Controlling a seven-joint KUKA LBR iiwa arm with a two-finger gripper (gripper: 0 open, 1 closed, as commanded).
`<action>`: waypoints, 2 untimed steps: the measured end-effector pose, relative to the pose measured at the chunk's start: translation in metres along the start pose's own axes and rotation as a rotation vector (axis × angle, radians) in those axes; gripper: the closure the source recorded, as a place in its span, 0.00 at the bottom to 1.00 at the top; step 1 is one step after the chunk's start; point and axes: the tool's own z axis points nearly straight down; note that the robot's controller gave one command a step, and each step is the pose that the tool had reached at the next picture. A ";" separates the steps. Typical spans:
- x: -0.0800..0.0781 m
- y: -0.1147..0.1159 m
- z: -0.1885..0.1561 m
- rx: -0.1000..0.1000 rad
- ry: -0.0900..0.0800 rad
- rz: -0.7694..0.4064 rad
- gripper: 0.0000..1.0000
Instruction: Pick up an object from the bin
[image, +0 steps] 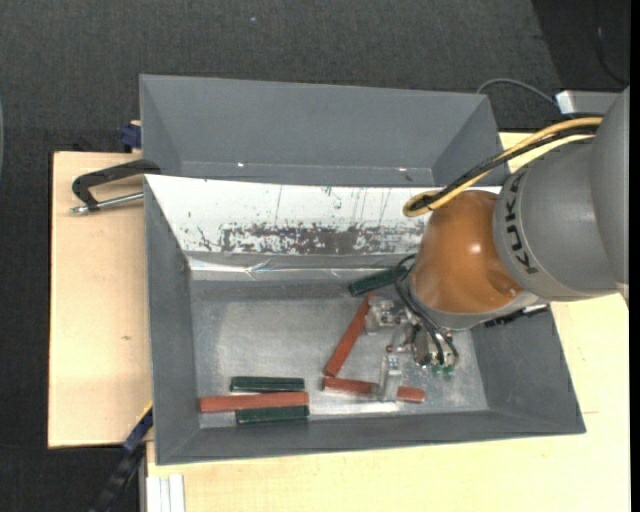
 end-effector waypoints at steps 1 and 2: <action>-0.006 0.043 -0.007 0.002 -0.003 0.038 0.00; -0.006 0.058 -0.008 0.000 -0.005 0.036 0.00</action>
Offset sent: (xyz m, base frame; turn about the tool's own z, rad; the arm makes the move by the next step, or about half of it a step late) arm -0.0152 0.0257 -0.0010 -0.0121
